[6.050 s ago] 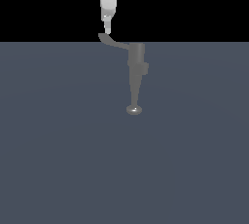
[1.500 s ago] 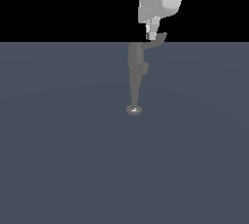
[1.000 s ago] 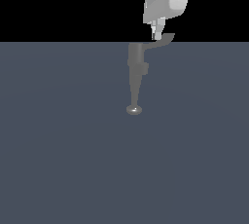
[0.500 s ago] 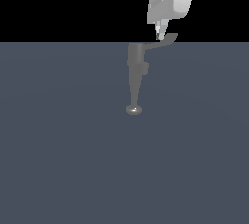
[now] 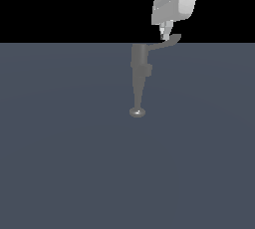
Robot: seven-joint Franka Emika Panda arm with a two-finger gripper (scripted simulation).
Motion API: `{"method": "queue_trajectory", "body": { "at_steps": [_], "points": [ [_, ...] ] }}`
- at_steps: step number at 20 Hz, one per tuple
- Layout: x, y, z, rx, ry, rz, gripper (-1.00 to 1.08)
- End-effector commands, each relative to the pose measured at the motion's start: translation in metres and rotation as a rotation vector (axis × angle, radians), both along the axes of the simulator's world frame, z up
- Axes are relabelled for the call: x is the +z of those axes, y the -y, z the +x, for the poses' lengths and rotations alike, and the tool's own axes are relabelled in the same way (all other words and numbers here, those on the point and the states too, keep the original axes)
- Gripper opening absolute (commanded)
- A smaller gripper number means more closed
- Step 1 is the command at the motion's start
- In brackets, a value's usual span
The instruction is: Turn on the faucet by rotating a designated handle.
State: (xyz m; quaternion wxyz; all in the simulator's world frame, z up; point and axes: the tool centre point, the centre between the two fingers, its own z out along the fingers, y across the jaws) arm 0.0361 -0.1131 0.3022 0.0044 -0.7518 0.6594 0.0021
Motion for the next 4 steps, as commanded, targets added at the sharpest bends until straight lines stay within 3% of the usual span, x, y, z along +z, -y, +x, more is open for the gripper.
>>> {"method": "queue_trajectory", "body": {
  "at_steps": [1, 4],
  "points": [
    [-0.0024, 0.0312, 0.0003, -0.042, -0.003, -0.009, -1.0],
    [-0.0025, 0.0355, 0.0039, -0.044, -0.003, -0.009, -1.0]
  ]
}}
